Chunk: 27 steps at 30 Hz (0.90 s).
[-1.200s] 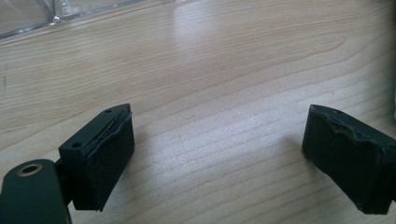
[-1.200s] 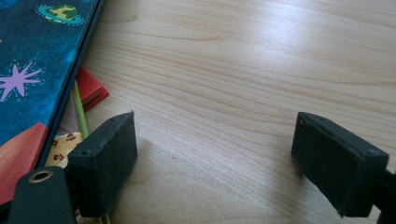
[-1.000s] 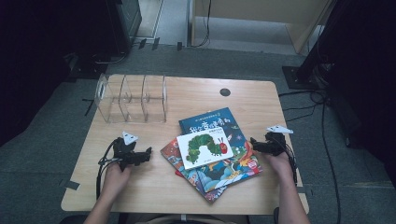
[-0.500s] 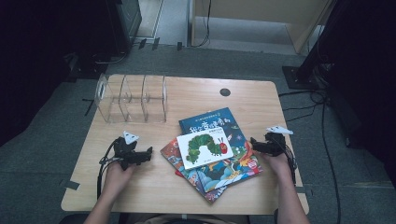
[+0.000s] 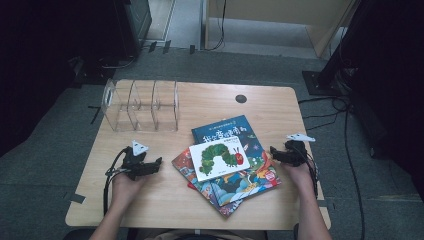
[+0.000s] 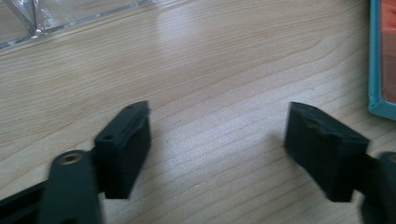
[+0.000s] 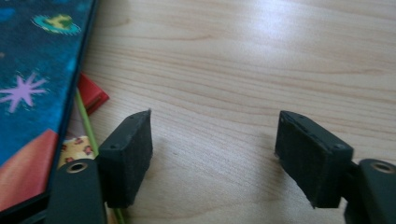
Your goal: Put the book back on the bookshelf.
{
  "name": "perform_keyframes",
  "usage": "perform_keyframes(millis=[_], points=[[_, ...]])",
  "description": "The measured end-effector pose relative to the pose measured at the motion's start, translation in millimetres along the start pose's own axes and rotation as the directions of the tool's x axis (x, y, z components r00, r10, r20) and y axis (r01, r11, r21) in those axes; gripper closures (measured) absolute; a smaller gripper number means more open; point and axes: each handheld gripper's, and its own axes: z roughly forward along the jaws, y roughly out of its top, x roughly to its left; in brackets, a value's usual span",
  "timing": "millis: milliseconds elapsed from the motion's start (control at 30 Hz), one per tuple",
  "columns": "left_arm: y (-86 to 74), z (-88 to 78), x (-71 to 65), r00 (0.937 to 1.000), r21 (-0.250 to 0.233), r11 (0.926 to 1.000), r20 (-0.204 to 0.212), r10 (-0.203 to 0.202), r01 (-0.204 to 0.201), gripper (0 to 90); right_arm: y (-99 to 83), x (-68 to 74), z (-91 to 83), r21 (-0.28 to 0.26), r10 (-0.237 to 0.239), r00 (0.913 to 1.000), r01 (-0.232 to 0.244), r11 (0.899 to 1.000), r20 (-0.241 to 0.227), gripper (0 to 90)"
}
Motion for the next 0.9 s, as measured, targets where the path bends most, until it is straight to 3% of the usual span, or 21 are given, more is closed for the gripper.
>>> perform_keyframes(millis=[100, 233, 367, 533, 767, 900], points=[[5.4, -0.5, 0.9, 0.9993, 0.029, 0.9994, 0.034, 0.017, -0.018, 28.5, 1.8, 1.1, -4.2, -0.013, 0.000, 1.0000, 0.000, 1.000, 0.004, 30.3], [8.5, -2.3, 3.1, 0.9972, 0.009, 0.9999, 0.073, -0.013, 0.012, 30.3, 2.0, 2.0, -9.3, -0.013, 0.002, 0.9999, -0.002, 1.000, -0.012, 34.0], [15.3, -6.7, 2.9, 0.9964, 0.020, 0.9995, 0.082, 0.021, -0.023, 32.5, 2.9, 4.3, -16.1, -0.023, 0.000, 0.9995, -0.001, 1.000, -0.030, 36.4], [21.6, -8.0, 3.2, 0.9905, 0.012, 0.9999, 0.137, -0.003, 0.001, 37.8, 4.9, 10.6, -24.4, -0.047, 0.006, 0.9977, -0.010, 0.999, -0.068, 36.9], [31.3, -10.1, -5.0, 0.9812, 0.020, 0.9991, 0.190, 0.032, -0.036, 41.7, 6.1, 22.4, -35.4, -0.056, -0.021, 0.9912, 0.013, 0.998, -0.131, 45.0], [36.3, -7.6, -4.9, 0.9717, 0.031, 0.9995, 0.236, -0.013, 0.006, 45.2, 6.2, 29.7, -35.0, -0.030, -0.037, 0.9816, 0.032, 0.999, -0.188, 49.8]])
